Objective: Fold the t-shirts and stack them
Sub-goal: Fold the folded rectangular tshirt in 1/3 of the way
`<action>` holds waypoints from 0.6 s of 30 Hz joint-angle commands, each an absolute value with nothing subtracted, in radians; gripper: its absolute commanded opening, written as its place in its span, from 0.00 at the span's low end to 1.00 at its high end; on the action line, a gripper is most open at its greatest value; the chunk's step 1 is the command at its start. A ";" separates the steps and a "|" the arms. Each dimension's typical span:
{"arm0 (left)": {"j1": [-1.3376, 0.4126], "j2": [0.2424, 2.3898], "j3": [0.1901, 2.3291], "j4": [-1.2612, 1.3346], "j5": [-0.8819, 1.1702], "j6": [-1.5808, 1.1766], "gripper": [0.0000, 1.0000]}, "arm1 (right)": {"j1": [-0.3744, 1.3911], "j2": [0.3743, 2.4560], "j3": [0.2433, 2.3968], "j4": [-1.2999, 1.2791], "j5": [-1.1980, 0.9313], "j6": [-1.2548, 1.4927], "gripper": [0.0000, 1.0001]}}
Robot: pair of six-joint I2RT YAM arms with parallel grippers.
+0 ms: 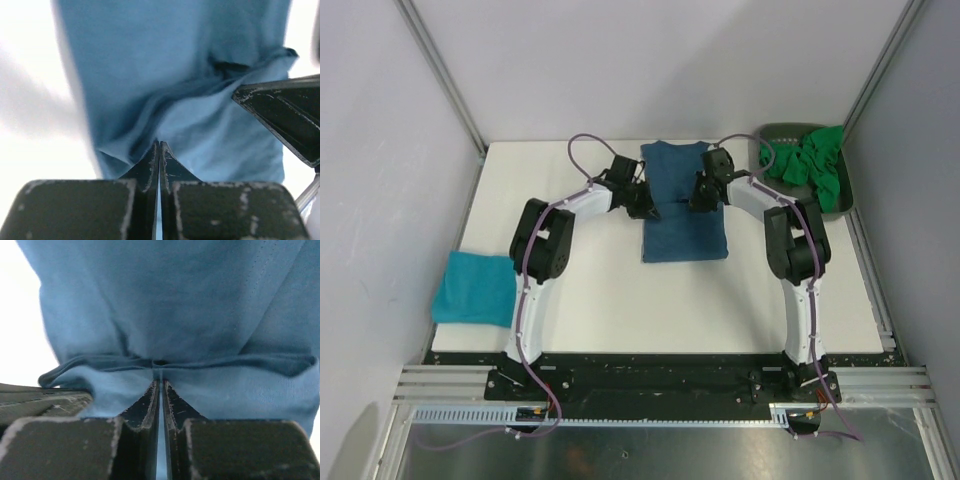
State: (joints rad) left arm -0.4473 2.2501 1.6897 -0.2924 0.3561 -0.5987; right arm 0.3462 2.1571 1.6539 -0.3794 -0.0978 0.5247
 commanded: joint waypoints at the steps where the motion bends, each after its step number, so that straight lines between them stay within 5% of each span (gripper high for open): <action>1: -0.395 2.309 1.759 -0.275 0.359 -0.616 0.00 | 0.323 2.229 1.716 -0.346 -0.132 0.537 0.09; 13: -0.385 2.327 1.715 -0.277 0.332 -0.619 0.00 | 0.298 2.103 1.749 -0.464 -0.137 0.535 0.15; 18: -0.383 2.325 1.712 -0.278 0.328 -0.615 0.00 | 0.294 1.942 1.501 -0.354 -0.322 0.614 0.15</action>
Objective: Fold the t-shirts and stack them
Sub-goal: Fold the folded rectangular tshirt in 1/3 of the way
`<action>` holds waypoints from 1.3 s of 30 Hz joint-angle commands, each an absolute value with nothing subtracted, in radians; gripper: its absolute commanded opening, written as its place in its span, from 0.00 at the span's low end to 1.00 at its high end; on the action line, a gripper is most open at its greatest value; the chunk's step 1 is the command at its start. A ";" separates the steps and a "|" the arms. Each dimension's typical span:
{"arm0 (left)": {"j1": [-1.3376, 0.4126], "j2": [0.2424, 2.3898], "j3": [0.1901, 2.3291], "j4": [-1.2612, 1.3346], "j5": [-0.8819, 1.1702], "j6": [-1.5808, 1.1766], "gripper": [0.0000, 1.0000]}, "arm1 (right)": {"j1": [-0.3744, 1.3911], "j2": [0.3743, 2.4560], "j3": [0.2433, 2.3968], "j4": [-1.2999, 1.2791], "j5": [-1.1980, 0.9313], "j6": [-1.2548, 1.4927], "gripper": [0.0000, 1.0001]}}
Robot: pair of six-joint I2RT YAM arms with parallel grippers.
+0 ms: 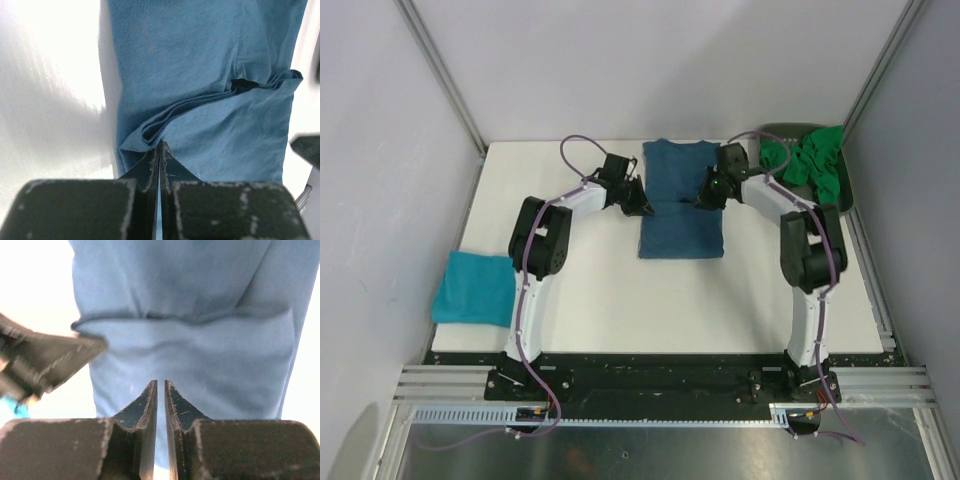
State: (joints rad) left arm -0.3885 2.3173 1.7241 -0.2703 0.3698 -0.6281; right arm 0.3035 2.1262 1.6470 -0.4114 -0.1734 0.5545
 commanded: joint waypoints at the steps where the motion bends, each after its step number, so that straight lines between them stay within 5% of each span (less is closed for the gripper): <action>1: -0.383 2.327 1.711 -0.278 0.331 -0.617 0.00 | 0.293 1.921 1.445 -0.329 -0.354 0.626 0.15; 16: -0.366 2.320 1.703 -0.278 0.330 -0.611 0.00 | 0.174 1.853 0.883 0.028 -0.584 0.709 0.13; 39: -0.342 2.317 1.690 -0.282 0.334 -0.605 0.00 | 0.124 1.678 0.778 0.056 -0.689 0.715 0.17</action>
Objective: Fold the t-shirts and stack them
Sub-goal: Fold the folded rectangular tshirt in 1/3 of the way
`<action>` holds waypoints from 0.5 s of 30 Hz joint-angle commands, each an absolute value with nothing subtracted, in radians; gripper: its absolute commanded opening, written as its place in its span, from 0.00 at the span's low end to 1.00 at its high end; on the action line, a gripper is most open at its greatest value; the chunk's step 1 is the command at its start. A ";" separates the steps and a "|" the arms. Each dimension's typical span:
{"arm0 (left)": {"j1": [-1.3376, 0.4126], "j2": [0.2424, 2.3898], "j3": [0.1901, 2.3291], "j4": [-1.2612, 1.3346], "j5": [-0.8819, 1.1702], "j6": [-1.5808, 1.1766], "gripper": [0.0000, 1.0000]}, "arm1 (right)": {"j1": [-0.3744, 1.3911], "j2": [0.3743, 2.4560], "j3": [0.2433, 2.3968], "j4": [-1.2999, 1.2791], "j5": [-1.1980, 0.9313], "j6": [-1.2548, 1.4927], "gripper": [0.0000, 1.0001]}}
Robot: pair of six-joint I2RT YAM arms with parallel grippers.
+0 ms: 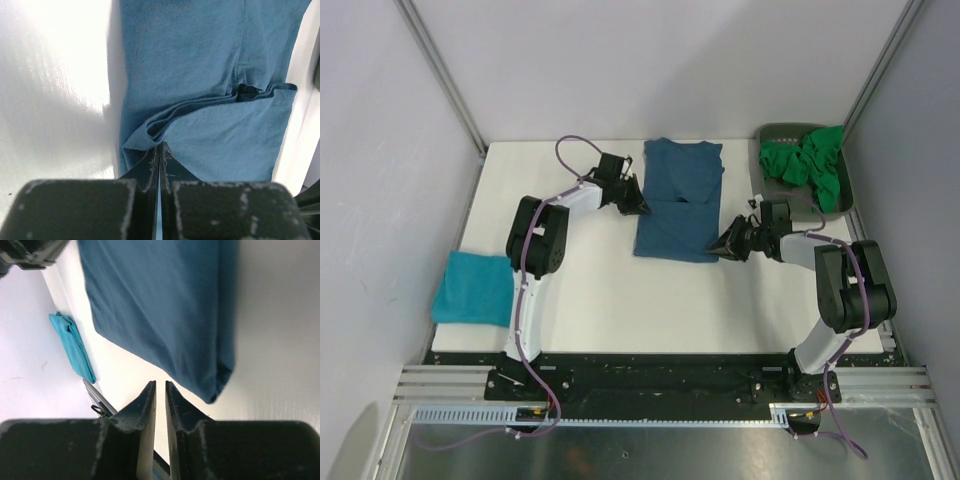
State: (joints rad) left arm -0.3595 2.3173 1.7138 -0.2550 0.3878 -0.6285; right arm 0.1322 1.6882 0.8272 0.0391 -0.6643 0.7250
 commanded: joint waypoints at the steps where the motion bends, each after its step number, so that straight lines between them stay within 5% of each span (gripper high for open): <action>1: -0.342 2.318 1.690 -0.282 0.334 -0.605 0.00 | 0.122 1.686 0.763 0.070 -0.690 0.717 0.17; 15: -0.334 2.257 1.689 -0.287 0.376 -0.583 0.08 | 0.126 1.722 0.724 0.122 -0.688 0.753 0.18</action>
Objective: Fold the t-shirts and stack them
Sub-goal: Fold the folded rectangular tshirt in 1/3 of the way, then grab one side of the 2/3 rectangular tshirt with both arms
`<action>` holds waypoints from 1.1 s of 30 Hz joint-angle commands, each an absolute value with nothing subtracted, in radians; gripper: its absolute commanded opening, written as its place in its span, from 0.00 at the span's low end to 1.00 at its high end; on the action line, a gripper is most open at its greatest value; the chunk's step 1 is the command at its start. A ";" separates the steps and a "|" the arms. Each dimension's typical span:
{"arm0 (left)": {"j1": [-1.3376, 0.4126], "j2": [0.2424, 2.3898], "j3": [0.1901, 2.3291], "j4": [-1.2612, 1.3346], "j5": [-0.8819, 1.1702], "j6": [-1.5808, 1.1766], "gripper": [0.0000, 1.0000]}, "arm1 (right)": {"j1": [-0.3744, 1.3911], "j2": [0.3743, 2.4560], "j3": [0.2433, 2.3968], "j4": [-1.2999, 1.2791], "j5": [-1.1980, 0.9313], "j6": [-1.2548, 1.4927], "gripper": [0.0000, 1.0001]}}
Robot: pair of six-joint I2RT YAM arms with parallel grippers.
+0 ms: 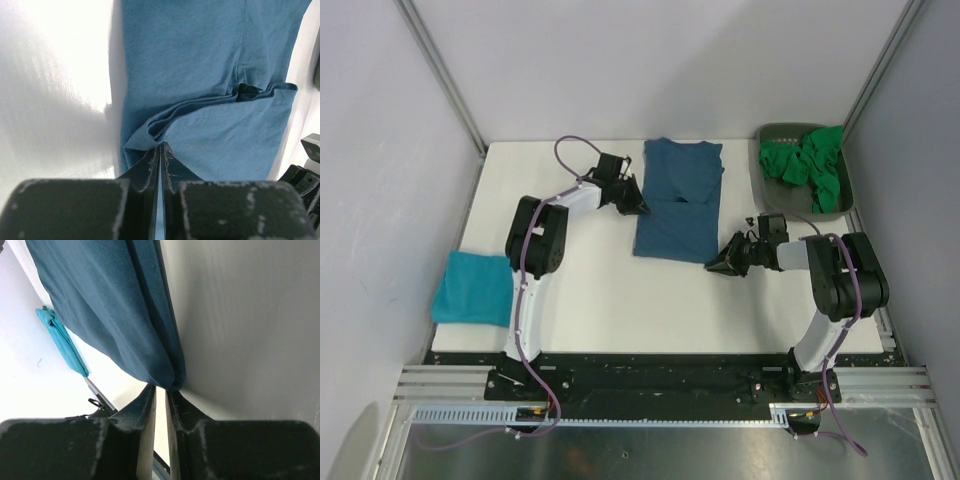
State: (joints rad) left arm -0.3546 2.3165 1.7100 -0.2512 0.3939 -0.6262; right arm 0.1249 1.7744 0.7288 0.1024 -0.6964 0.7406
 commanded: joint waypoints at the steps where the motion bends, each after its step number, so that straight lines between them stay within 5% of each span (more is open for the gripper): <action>1: -0.334 2.239 1.686 -0.289 0.383 -0.581 0.10 | 0.130 1.710 0.726 0.119 -0.689 0.758 0.18; 9: -0.343 1.982 1.526 -0.291 0.401 -0.581 0.32 | 0.173 1.580 0.729 0.039 -0.641 0.760 0.21; 20: -0.363 1.769 1.169 -0.290 0.320 -0.606 0.31 | 0.212 1.455 0.732 -0.121 -0.334 0.732 0.36; 33: -0.402 1.807 1.143 -0.288 0.332 -0.592 0.32 | 0.241 1.520 0.754 -0.095 -0.237 0.734 0.36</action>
State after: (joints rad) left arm -0.3828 1.7935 1.1313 -0.3119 0.3340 -0.6022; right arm 0.2272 1.4902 0.7258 -0.1047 -0.2852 0.7403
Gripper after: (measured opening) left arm 0.319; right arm 0.363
